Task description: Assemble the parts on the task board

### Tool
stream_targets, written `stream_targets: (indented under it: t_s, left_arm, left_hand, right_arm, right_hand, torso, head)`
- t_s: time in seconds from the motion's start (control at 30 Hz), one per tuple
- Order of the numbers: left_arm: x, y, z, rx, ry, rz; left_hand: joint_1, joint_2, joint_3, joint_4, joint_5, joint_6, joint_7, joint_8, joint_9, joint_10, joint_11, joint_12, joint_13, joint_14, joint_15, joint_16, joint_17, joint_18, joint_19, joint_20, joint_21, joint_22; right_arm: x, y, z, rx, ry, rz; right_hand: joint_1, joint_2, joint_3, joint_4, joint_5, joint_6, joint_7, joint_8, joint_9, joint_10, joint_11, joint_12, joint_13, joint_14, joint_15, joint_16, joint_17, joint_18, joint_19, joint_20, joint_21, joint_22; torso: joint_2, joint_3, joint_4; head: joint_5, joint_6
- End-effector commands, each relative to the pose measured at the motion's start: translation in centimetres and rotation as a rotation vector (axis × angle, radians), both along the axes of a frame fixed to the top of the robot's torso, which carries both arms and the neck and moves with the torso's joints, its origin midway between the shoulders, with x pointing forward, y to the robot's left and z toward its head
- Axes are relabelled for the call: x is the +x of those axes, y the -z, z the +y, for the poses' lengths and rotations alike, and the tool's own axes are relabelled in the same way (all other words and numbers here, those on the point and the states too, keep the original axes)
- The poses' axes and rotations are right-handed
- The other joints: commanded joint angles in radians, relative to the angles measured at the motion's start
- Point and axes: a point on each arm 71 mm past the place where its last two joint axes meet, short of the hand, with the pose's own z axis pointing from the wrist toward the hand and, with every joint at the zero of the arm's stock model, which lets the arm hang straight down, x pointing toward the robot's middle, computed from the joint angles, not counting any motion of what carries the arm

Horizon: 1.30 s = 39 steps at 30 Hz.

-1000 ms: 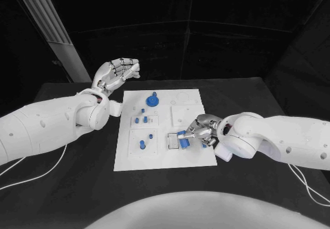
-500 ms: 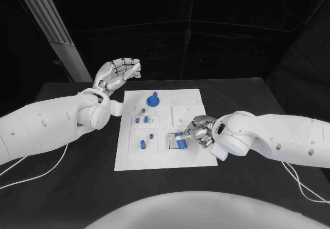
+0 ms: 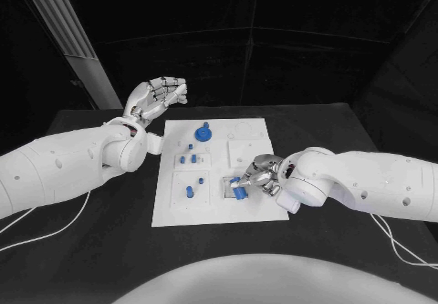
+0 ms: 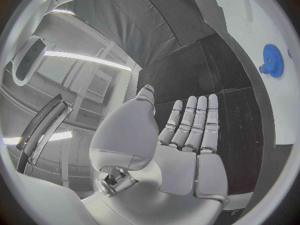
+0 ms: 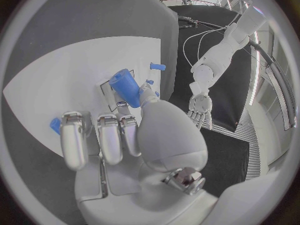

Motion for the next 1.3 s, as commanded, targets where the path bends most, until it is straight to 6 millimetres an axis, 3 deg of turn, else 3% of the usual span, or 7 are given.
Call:
stream_targets:
  t_s: [0.03, 0.6, 0.87, 1.13, 1.3]
  left_arm:
    - [-0.2, -0.9, -0.1, -0.042, 0.026, -0.103]
    - [-0.2, -0.9, -0.1, -0.042, 0.026, -0.103]
    - [-0.2, -0.9, -0.2, -0.042, 0.027, -0.102]
    - [-0.2, -0.9, -0.1, -0.042, 0.027, -0.101]
    - [-0.2, -0.9, -0.1, -0.043, 0.027, -0.101]
  left_hand:
    - [-0.001, 0.008, -0.004, 0.0, 0.006, -0.007, 0.114, 0.004, -0.002, -0.005, -0.001, 0.005, -0.001, -0.008, -0.001, 0.006, -0.001, -0.008, 0.004, 0.001, -0.005, -0.001]
    - [-0.001, 0.008, -0.004, 0.0, 0.006, -0.007, 0.114, 0.004, -0.002, -0.005, -0.001, 0.005, -0.001, -0.008, -0.001, 0.006, -0.001, -0.008, 0.004, 0.001, -0.005, -0.001]
    - [-0.001, 0.008, -0.004, 0.0, 0.006, -0.007, 0.114, 0.004, -0.002, -0.005, -0.001, 0.005, -0.001, -0.008, -0.001, 0.006, -0.001, -0.008, 0.004, 0.001, -0.005, -0.001]
    - [0.0, 0.009, -0.006, 0.0, 0.006, -0.008, 0.114, 0.006, -0.002, -0.006, -0.001, 0.008, -0.001, -0.009, -0.001, 0.008, -0.004, -0.008, 0.003, 0.001, -0.006, -0.002]
    - [0.0, 0.009, -0.006, 0.0, 0.006, -0.008, 0.114, 0.006, -0.002, -0.006, -0.001, 0.008, -0.001, -0.009, -0.001, 0.008, -0.004, -0.008, 0.003, 0.001, -0.006, -0.002]
  right_arm:
    - [0.2, 0.0, 0.0, -0.021, -0.011, -0.012]
    - [0.5, 0.2, 0.5, -0.049, -0.033, -0.023]
    - [0.6, 0.2, 0.8, -0.068, -0.053, -0.032]
    - [0.6, 0.2, 1.0, -0.076, -0.066, -0.038]
    - [0.6, 0.2, 1.1, -0.075, -0.064, -0.043]
  right_hand:
    - [-0.02, -0.005, -0.009, 0.014, -0.005, 0.134, -0.105, -0.008, -0.003, 0.102, 0.0, 0.002, 0.263, 0.104, -0.004, 0.002, 0.263, -0.007, 0.103, -0.003, 0.003, 0.263]
    - [-0.077, -0.027, -0.072, 0.069, -0.008, 0.144, -0.095, -0.027, -0.003, 0.102, 0.008, 0.002, 0.263, 0.104, 0.002, 0.002, 0.263, -0.007, 0.103, 0.003, 0.003, 0.263]
    - [-0.094, -0.052, -0.106, 0.079, -0.008, 0.148, -0.093, -0.032, -0.001, 0.102, 0.01, 0.002, 0.263, 0.104, 0.004, 0.002, 0.263, -0.007, 0.103, 0.006, 0.003, 0.263]
    - [-0.161, -0.102, -0.193, 0.114, -0.011, 0.139, -0.089, -0.036, 0.006, 0.102, 0.014, 0.002, 0.263, 0.104, 0.003, 0.002, 0.263, -0.007, 0.103, 0.006, 0.003, 0.263]
    - [-0.207, -0.115, -0.236, 0.116, -0.011, 0.12, -0.084, -0.036, 0.01, 0.102, 0.018, 0.002, 0.263, 0.104, 0.003, 0.002, 0.263, -0.007, 0.103, 0.006, 0.003, 0.263]
  torso:
    - [0.0, -0.0004, -0.0004]
    - [0.0, -0.0004, -0.0007]
    - [0.0, -0.0003, -0.0005]
    - [0.0, -0.0002, -0.0004]
    - [0.0, -0.0004, -0.001]
  head:
    - [0.001, 0.0]
    - [0.0, 0.0]
    - [0.002, 0.0]
    - [0.004, 0.0]
    - [0.007, 0.0]
